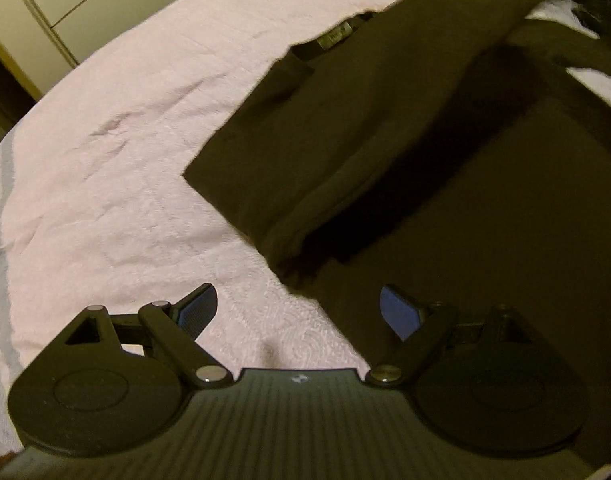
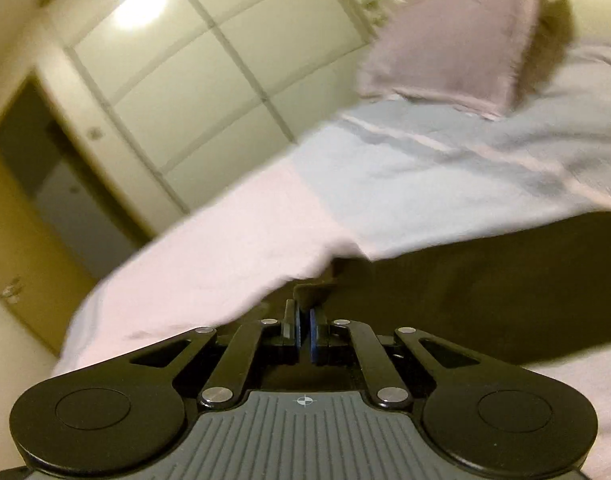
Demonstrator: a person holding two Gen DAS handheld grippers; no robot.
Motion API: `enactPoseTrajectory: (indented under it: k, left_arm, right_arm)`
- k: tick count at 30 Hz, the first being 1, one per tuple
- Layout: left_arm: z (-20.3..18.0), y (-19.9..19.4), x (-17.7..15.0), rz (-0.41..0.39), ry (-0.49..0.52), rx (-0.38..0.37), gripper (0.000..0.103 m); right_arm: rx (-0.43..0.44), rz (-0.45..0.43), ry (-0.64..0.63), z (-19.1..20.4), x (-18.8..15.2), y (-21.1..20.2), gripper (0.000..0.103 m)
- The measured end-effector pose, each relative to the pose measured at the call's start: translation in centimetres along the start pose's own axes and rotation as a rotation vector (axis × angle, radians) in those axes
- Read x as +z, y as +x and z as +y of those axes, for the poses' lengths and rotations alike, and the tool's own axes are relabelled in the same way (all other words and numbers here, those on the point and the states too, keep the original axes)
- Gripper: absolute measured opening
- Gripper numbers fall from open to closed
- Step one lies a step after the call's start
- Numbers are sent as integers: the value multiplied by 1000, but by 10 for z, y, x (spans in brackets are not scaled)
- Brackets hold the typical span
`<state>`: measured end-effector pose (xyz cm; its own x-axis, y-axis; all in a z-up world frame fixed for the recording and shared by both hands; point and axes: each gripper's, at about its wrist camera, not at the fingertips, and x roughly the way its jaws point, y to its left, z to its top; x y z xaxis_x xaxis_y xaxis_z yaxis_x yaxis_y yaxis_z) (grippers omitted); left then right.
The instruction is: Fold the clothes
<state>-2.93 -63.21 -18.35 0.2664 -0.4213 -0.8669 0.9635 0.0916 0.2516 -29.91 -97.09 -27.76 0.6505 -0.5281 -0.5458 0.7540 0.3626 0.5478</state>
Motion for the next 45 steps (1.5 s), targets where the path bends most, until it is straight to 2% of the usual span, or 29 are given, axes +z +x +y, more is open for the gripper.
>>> enactPoseTrajectory:
  k: [4,8,11,13,14,17,19,21,24,26,28,29,32,34,36,41,45]
  left_arm:
    - [-2,17,3,13,25,-7,86]
    - [-2,37,10,22,49,-5,86]
    - [0,43,18,0,53,-17,86]
    - [4,40,25,-50,25,-46,86]
    - [7,38,28,-78,6,-65,86]
    - [11,40,36,-114,-32,-113,86]
    - [11,49,39,-95,-37,-130,85]
    - [8,67,36,-24,-23,-126,83]
    - [5,86,28,70,2,-114,82]
    - [9,86,24,81,-7,-114,82]
    - [12,78,24,78,-10,-102,82]
    - [12,72,24,70,-2,-90,82]
    - [12,53,29,45,14,-72,82]
    - [7,44,36,28,32,-69,82]
    - [-3,37,46,9,67,-68,82]
    - [-42,30,75,-38,143,-77,83]
    - [-79,35,100,-55,190,-112,83]
  right_arm:
    - [-102,142,13,-39,-19,40,2]
    - [-173,214,2,-52,-35,52,2]
    - [-207,229,4,-52,-39,47,3]
    - [-246,227,-26,-45,-39,37,10]
    - [-266,226,-41,-41,-39,32,18]
    - [-318,147,-80,-26,-35,15,20]
    - [-289,89,-135,-9,-34,8,20]
    - [-214,83,-190,5,-36,15,20]
    - [-118,167,-263,12,-46,46,20]
    - [-137,267,-231,-1,-54,70,21]
    - [-149,322,-139,-19,-57,77,21]
    - [-152,308,-109,-24,-54,70,21]
    - [-165,190,-57,-38,-38,26,23]
    - [-206,124,-4,-58,-26,-7,32]
    - [-270,62,51,-89,-14,-38,67]
    - [-494,-81,196,-188,22,-109,69]
    - [-587,-184,322,-259,45,-149,69]
